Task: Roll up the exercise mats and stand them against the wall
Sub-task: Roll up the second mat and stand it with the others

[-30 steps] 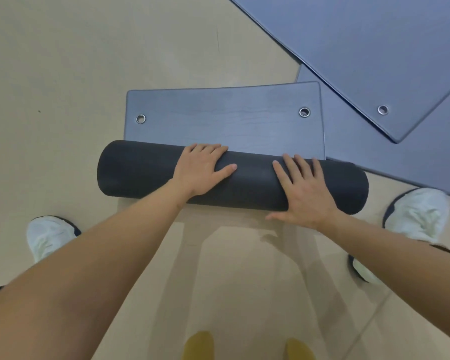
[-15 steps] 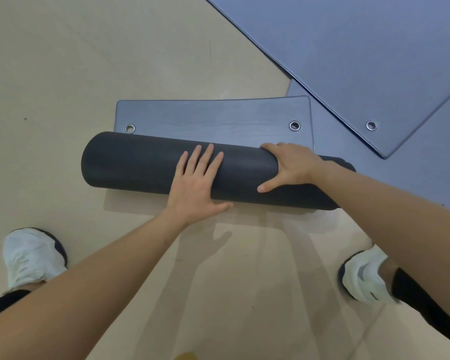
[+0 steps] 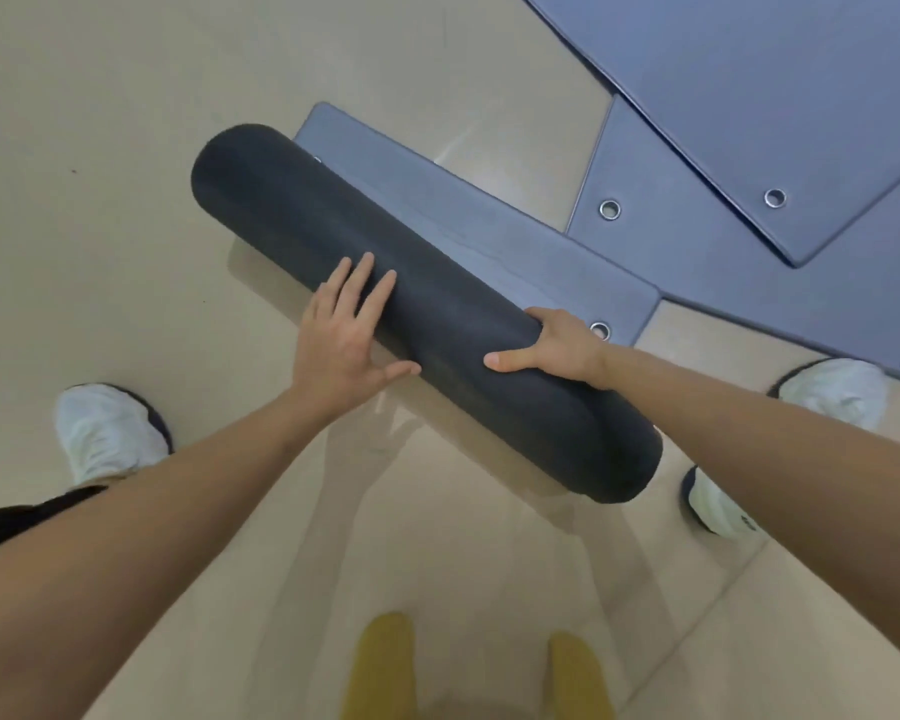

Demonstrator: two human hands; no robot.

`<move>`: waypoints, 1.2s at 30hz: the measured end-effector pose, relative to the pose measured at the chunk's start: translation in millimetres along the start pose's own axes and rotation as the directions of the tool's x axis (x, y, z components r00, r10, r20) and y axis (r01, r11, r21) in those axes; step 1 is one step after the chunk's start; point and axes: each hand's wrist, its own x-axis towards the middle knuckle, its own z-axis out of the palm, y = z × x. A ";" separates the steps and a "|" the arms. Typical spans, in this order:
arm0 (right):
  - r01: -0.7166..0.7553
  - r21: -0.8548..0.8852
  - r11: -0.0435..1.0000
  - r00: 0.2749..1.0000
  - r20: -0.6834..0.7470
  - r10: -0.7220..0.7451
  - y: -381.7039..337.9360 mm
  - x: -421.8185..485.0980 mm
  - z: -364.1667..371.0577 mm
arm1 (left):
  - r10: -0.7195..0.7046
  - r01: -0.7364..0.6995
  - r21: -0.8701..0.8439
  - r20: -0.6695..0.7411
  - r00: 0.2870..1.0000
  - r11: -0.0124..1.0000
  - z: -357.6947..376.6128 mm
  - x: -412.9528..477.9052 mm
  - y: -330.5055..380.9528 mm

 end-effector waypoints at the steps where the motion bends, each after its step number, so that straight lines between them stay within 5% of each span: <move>1: -0.017 0.053 0.998 1.000 0.010 0.017 2.5 -5.1 13.9 | -0.090 0.092 -0.097 0.021 0.996 0.991 1.7 -16.2 -0.6; 3: -0.063 0.165 0.984 0.997 0.052 0.055 5.5 -15.7 40.8 | -0.279 0.308 -0.356 0.130 0.951 0.882 1.8 -43.8 2.7; 6: -0.109 0.292 0.950 0.989 0.123 0.076 5.8 -27.3 78.3 | -0.402 0.553 -0.700 0.394 0.827 0.452 -1.6 -69.9 17.9; 9: -0.097 0.270 0.958 0.993 0.094 0.074 3.2 -31.2 95.6 | -0.402 0.652 -0.752 0.571 0.716 0.095 0.3 -78.6 36.0; 11: -0.078 0.172 0.982 0.997 0.025 0.075 0.5 -34.0 95.3 | -0.387 0.702 -0.711 0.655 0.649 -0.026 1.7 -77.1 42.1; 16: 0.056 -0.287 0.956 0.911 -0.377 -0.167 -1.3 -62.2 90.6 | -0.420 0.640 -0.767 0.597 0.684 -0.048 5.3 -48.6 49.3; 19: 0.165 -0.546 0.822 0.875 -0.303 -0.377 6.3 -88.0 101.7 | -0.502 0.644 -0.765 0.559 0.660 -0.005 18.1 -20.7 65.2; 21: 0.146 -0.630 0.763 0.899 -0.238 -0.369 18.3 -94.6 107.8 | -0.573 0.689 -0.724 0.551 0.606 0.034 23.8 -7.3 78.3; 23: 0.157 -0.633 0.758 0.911 -0.204 -0.359 29.7 -91.4 100.8 | -0.583 0.681 -0.728 0.524 0.621 0.071 31.4 -4.7 82.5; 29: 0.255 -0.340 0.905 0.939 -0.136 -0.315 56.3 -76.0 44.1 | -0.406 0.552 -0.779 0.421 0.812 0.297 36.4 -33.6 70.8; 36: 0.188 -0.288 0.939 0.970 -0.094 -0.223 72.7 -70.9 1.0 | -0.292 0.704 -0.686 0.722 0.627 -0.184 37.7 -35.1 132.8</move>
